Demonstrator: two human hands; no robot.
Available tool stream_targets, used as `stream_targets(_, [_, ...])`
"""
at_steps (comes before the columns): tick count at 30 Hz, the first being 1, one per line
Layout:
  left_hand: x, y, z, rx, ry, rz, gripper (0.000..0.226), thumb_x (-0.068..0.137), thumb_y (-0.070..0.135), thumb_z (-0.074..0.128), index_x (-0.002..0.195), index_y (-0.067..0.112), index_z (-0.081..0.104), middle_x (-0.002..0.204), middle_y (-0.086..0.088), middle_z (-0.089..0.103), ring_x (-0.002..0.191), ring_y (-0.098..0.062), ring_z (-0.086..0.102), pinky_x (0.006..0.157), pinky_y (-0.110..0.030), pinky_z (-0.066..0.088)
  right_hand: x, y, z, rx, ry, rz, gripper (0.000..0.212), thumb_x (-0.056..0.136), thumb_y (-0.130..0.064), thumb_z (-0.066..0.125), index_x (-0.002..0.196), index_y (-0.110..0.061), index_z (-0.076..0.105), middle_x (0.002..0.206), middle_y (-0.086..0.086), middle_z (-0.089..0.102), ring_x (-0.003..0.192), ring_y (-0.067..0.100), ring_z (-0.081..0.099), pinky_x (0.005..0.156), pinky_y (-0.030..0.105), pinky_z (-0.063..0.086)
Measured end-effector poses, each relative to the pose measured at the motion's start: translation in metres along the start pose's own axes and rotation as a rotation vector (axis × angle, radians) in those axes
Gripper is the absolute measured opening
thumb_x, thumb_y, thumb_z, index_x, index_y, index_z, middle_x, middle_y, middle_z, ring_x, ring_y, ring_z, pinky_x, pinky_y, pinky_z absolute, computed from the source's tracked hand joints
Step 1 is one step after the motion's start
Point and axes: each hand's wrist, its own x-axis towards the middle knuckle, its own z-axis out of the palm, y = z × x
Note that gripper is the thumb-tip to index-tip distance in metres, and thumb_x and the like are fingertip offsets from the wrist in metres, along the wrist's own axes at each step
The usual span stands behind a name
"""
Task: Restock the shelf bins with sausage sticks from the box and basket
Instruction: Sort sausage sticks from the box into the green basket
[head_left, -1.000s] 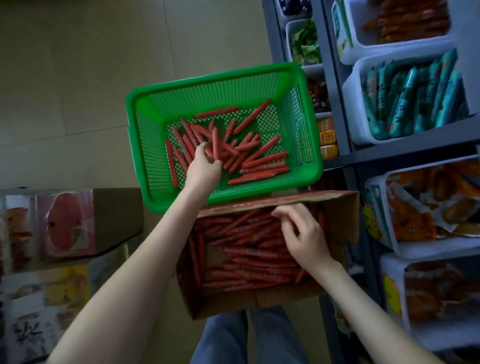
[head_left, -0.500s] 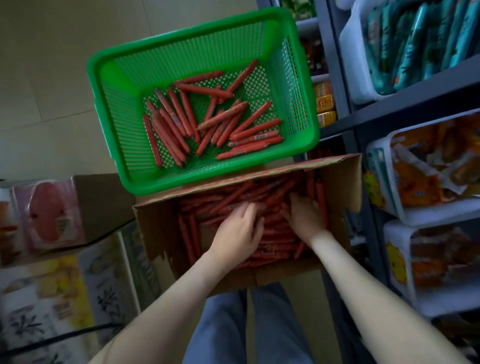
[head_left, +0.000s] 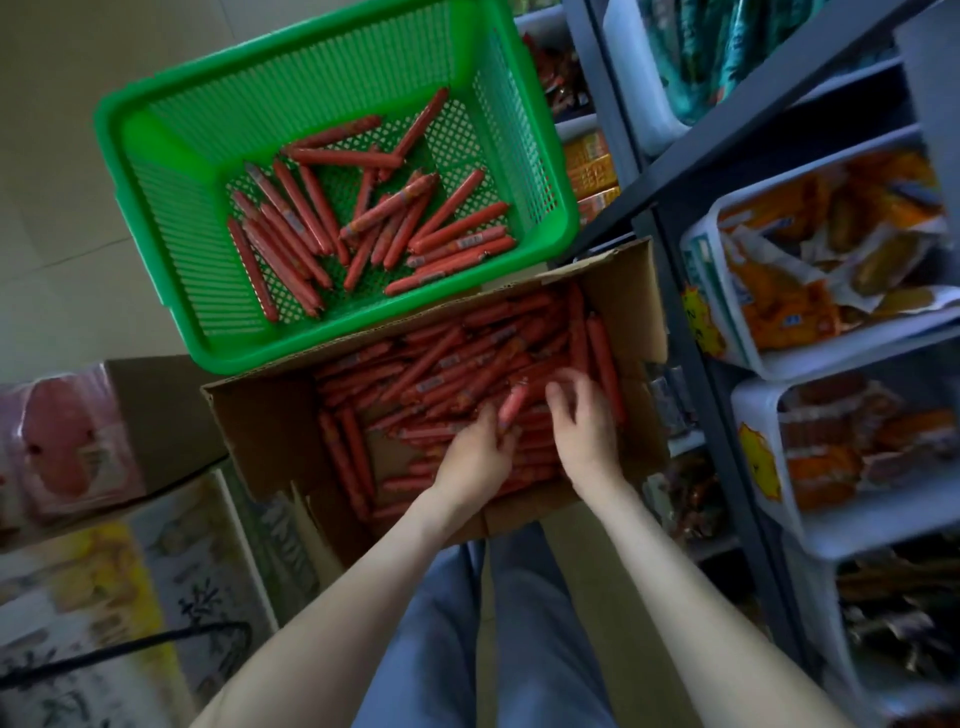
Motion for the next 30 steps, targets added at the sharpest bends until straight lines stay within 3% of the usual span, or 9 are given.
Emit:
stream_targets(2, [0.0, -0.003, 0.0, -0.007, -0.011, -0.111, 0.045, 0.098, 0.033, 0.045, 0.139, 0.018, 0.038, 0.121, -0.011, 0.059, 0.108, -0.031, 0.057, 0.074, -0.026, 0.038, 0.012, 0.017, -0.004, -0.228, 0.082, 0.058, 0.047, 0.095, -0.026, 0.053, 0.135, -0.005, 0.042, 0.129, 0.017, 0.051, 0.121, 0.032, 0.046, 0.099, 0.037, 0.036])
stream_targets(4, [-0.001, -0.007, -0.002, -0.103, -0.012, -0.181, 0.041, 0.098, 0.032, 0.047, 0.136, 0.018, 0.042, 0.106, -0.006, 0.062, 0.093, -0.025, 0.061, 0.069, -0.025, 0.045, 0.024, 0.028, -0.007, -0.185, -0.012, 0.205, 0.058, 0.095, -0.029, 0.053, 0.143, -0.008, 0.028, 0.13, 0.016, 0.051, 0.119, 0.034, 0.049, 0.095, 0.041, 0.041])
stream_targets(8, [-0.003, -0.017, -0.001, -0.428, 0.065, -0.347, 0.024, 0.096, 0.022, 0.05, 0.119, 0.012, 0.052, 0.071, 0.002, 0.057, 0.057, -0.012, 0.053, 0.048, -0.017, 0.045, 0.026, 0.036, 0.001, -0.162, -0.141, 0.12, 0.03, 0.099, -0.021, 0.044, 0.126, -0.008, 0.042, 0.105, 0.018, 0.063, 0.097, 0.037, 0.061, 0.069, 0.031, 0.042])
stream_targets(10, [-0.001, -0.026, 0.001, -0.426, 0.094, -0.357, 0.021, 0.095, 0.022, 0.052, 0.114, 0.012, 0.055, 0.072, -0.002, 0.06, 0.062, -0.018, 0.057, 0.06, -0.028, 0.05, 0.019, 0.03, 0.007, -0.187, -0.183, 0.046, 0.028, 0.098, -0.024, 0.045, 0.123, -0.011, 0.046, 0.106, 0.017, 0.063, 0.098, 0.037, 0.06, 0.07, 0.031, 0.041])
stream_targets(15, [-0.001, -0.045, 0.003, -0.002, 0.151, -0.239, 0.04, 0.094, 0.026, 0.052, 0.133, 0.014, 0.05, 0.124, -0.013, 0.058, 0.114, -0.032, 0.053, 0.097, -0.038, 0.042, 0.011, 0.04, 0.013, -0.43, -0.23, 0.133, 0.063, 0.088, -0.034, 0.063, 0.14, -0.017, 0.032, 0.142, 0.01, 0.035, 0.132, 0.033, 0.032, 0.104, 0.046, 0.03])
stream_targets(18, [0.0, -0.049, 0.003, 0.048, 0.177, -0.202, 0.042, 0.094, 0.023, 0.051, 0.135, 0.013, 0.049, 0.131, -0.014, 0.054, 0.12, -0.032, 0.048, 0.099, -0.033, 0.038, 0.015, 0.053, 0.01, -0.204, -0.173, 0.408, 0.073, 0.087, -0.018, 0.066, 0.142, -0.005, 0.019, 0.14, 0.02, 0.041, 0.126, 0.037, 0.044, 0.099, 0.041, 0.041])
stream_targets(21, [0.0, -0.05, 0.002, -0.01, 0.141, -0.218, 0.036, 0.094, 0.022, 0.053, 0.129, 0.013, 0.053, 0.118, -0.013, 0.063, 0.106, -0.031, 0.058, 0.085, -0.03, 0.044, 0.017, 0.055, 0.012, -0.056, -0.189, 0.417, 0.059, 0.087, -0.012, 0.064, 0.135, -0.001, 0.031, 0.131, 0.019, 0.052, 0.119, 0.035, 0.053, 0.094, 0.034, 0.043])
stream_targets(26, [-0.01, -0.046, 0.001, -0.581, 0.084, -0.291, 0.021, 0.096, 0.025, 0.055, 0.113, 0.014, 0.058, 0.082, 0.0, 0.071, 0.069, -0.014, 0.069, 0.061, -0.031, 0.056, -0.002, 0.03, 0.023, 0.428, -0.397, 0.394, 0.012, 0.088, -0.01, 0.063, 0.094, -0.017, 0.055, 0.098, 0.009, 0.066, 0.09, 0.026, 0.064, 0.086, 0.043, 0.053])
stream_targets(30, [-0.019, -0.041, 0.002, -0.915, -0.174, -0.325, 0.021, 0.098, 0.026, 0.048, 0.111, 0.013, 0.058, 0.101, -0.011, 0.07, 0.088, -0.019, 0.069, 0.077, -0.034, 0.056, -0.035, 0.002, 0.029, 0.124, -0.594, 0.092, 0.021, 0.098, -0.022, 0.049, 0.112, -0.01, 0.059, 0.109, 0.013, 0.065, 0.101, 0.026, 0.06, 0.084, 0.033, 0.045])
